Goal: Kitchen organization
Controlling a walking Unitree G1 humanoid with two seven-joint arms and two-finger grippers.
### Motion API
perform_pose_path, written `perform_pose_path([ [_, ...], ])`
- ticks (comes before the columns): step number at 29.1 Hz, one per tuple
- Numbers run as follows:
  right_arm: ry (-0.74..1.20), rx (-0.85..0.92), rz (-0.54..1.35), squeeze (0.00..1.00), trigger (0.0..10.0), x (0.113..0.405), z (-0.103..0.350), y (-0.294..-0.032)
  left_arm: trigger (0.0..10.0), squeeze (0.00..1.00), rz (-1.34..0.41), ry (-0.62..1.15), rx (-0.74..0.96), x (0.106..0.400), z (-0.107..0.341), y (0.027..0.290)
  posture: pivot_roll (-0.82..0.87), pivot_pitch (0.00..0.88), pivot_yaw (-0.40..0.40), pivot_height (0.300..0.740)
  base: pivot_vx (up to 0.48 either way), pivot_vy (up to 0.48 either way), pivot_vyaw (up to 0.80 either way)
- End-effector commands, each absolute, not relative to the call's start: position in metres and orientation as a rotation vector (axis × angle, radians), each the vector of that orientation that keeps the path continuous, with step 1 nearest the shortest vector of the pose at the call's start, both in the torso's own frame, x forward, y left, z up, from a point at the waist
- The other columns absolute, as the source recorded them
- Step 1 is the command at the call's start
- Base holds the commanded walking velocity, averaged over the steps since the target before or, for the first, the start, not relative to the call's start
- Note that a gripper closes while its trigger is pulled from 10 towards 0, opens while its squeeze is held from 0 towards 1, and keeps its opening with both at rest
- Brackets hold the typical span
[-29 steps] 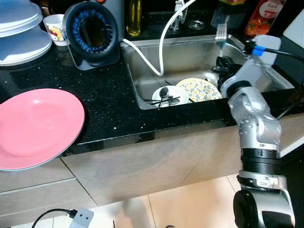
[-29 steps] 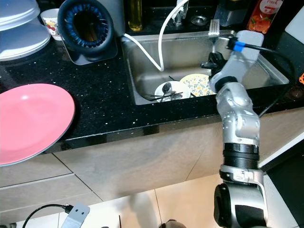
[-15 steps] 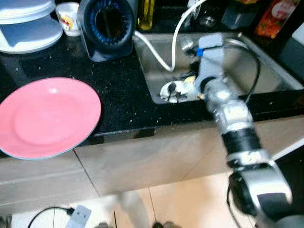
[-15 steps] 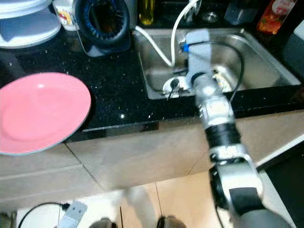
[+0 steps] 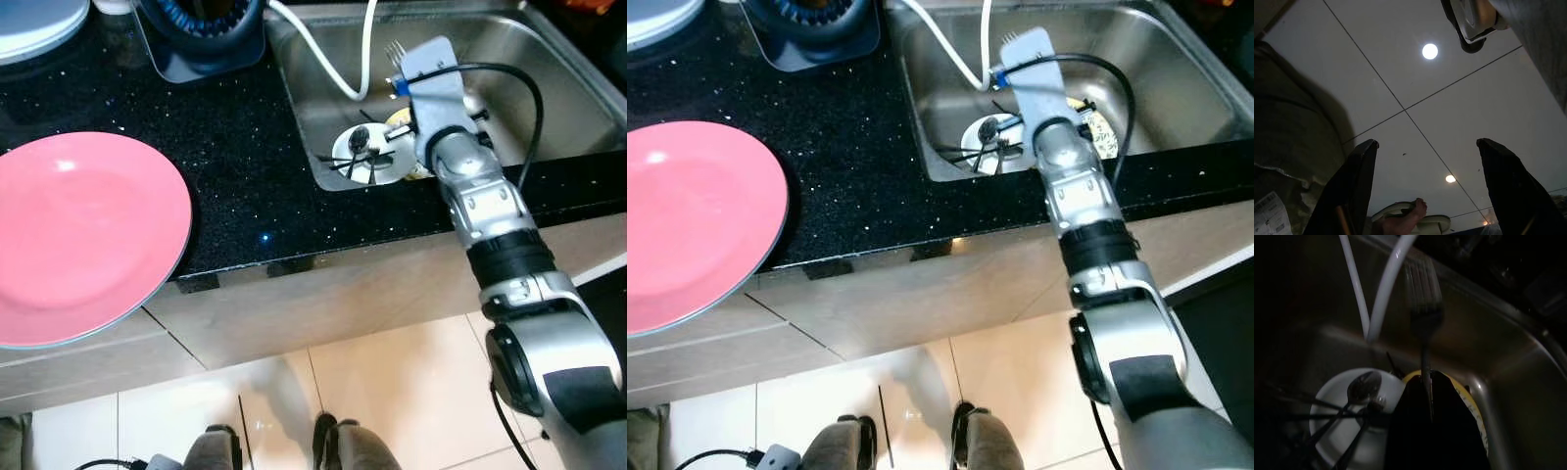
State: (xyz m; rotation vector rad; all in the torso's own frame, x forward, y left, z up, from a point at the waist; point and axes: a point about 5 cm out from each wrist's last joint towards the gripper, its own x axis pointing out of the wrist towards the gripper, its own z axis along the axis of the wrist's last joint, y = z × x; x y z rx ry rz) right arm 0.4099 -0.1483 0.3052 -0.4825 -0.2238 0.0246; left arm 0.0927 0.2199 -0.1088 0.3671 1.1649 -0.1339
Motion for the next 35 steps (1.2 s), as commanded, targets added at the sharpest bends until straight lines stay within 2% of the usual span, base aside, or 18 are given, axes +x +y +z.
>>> perform_pose_path([
  [1, -0.222, -0.488, 0.018, 0.71, 10.0, 0.411, 0.303, -0.150, 10.0, 0.00, -0.200, 1.241, 0.361, 0.070, -0.115, 0.211, 0.07, 0.346, -0.074, 0.740, 0.000, 0.000, 0.00],
  [2, -0.233, -0.473, 0.021, 1.00, 10.0, 0.411, 0.303, -0.150, 10.0, 0.00, -0.207, 1.232, 0.365, 0.072, -0.115, 0.210, 0.07, 0.344, -0.074, 0.740, 0.000, 0.000, 0.00],
  [8, -0.333, -0.340, 0.010, 1.00, 10.0, 0.407, 0.320, -0.156, 10.0, 0.00, -0.208, 1.207, 0.367, 0.082, -0.113, 0.210, 0.06, 0.313, -0.072, 0.740, 0.000, 0.000, 0.00],
  [9, -0.370, -0.259, 0.039, 0.48, 10.0, 0.403, 0.327, -0.159, 10.0, 0.00, -0.206, 1.201, 0.369, 0.085, -0.113, 0.209, 0.06, 0.301, -0.071, 0.740, 0.000, 0.000, 0.00],
  [10, -0.398, -0.202, 0.060, 0.48, 10.0, 0.400, 0.331, -0.161, 10.0, 0.00, -0.205, 1.196, 0.370, 0.088, -0.112, 0.209, 0.06, 0.297, -0.071, 0.740, 0.000, 0.000, 0.00],
  [11, -0.440, -0.098, 0.122, 0.00, 10.0, 0.394, 0.336, -0.163, 10.0, 0.00, -0.202, 1.190, 0.374, 0.091, -0.112, 0.209, 0.06, 0.287, -0.072, 0.740, 0.000, 0.000, 0.00],
  [13, -0.491, 0.033, 0.211, 0.00, 10.0, 0.387, 0.341, -0.164, 10.0, 0.00, -0.196, 1.181, 0.379, 0.095, -0.111, 0.209, 0.06, 0.273, -0.071, 0.740, 0.000, 0.000, 0.00],
  [14, -0.491, 0.033, 0.211, 0.00, 10.0, 0.387, 0.341, -0.164, 10.0, 0.00, -0.196, 1.181, 0.379, 0.095, -0.111, 0.209, 0.06, 0.273, -0.071, 0.740, 0.000, 0.000, 0.00],
  [15, -0.539, 0.190, 0.338, 0.00, 10.0, 0.375, 0.342, -0.166, 10.0, 0.00, -0.172, 1.171, 0.402, 0.101, -0.108, 0.215, 0.06, 0.248, -0.066, 0.740, 0.000, 0.000, 0.00],
  [17, -0.584, 0.280, 0.461, 0.00, 10.0, 0.363, 0.342, -0.165, 10.0, 0.00, -0.150, 1.168, 0.425, 0.106, -0.106, 0.221, 0.06, 0.233, -0.064, 0.740, 0.000, 0.000, 0.00],
  [19, -0.609, 0.292, 0.578, 0.00, 10.0, 0.351, 0.339, -0.157, 10.0, 0.00, -0.136, 1.169, 0.451, 0.108, -0.105, 0.227, 0.06, 0.227, -0.063, 0.740, 0.000, 0.000, 0.00],
  [20, -0.609, 0.292, 0.578, 0.00, 10.0, 0.351, 0.339, -0.157, 10.0, 0.00, -0.136, 1.169, 0.451, 0.108, -0.105, 0.227, 0.06, 0.227, -0.063, 0.740, 0.000, 0.000, 0.00],
  [21, -0.633, 0.304, 0.724, 0.00, 10.0, 0.336, 0.335, -0.144, 10.0, 0.00, -0.120, 1.173, 0.499, 0.111, -0.102, 0.236, 0.07, 0.202, -0.058, 0.740, 0.000, 0.000, 0.00],
  [22, -0.641, 0.305, 0.779, 0.00, 10.0, 0.330, 0.333, -0.139, 10.0, 0.00, -0.112, 1.177, 0.518, 0.112, -0.101, 0.240, 0.07, 0.196, -0.057, 0.740, 0.000, 0.000, 0.00],
  [23, -0.641, 0.305, 0.779, 0.00, 10.0, 0.330, 0.333, -0.139, 10.0, 0.00, -0.112, 1.177, 0.518, 0.112, -0.101, 0.240, 0.07, 0.196, -0.057, 0.740, 0.000, 0.000, 0.00],
  [25, -0.628, 0.244, 1.019, 0.00, 10.0, 0.306, 0.319, -0.116, 10.0, 0.00, -0.065, 1.178, 0.576, 0.118, -0.095, 0.255, 0.08, 0.155, -0.046, 0.740, 0.000, 0.000, 0.00],
  [30, -0.568, 0.188, 1.167, 0.00, 10.0, 0.293, 0.303, -0.093, 10.0, 0.00, -0.002, 1.156, 0.617, 0.129, -0.089, 0.265, 0.09, 0.124, -0.047, 0.740, 0.000, 0.000, 0.00],
  [35, -0.526, 0.268, 1.065, 0.00, 10.0, 0.306, 0.295, -0.080, 10.0, 0.00, 0.060, 1.110, 0.600, 0.143, -0.083, 0.267, 0.11, 0.100, -0.051, 0.740, 0.000, 0.000, 0.00],
])
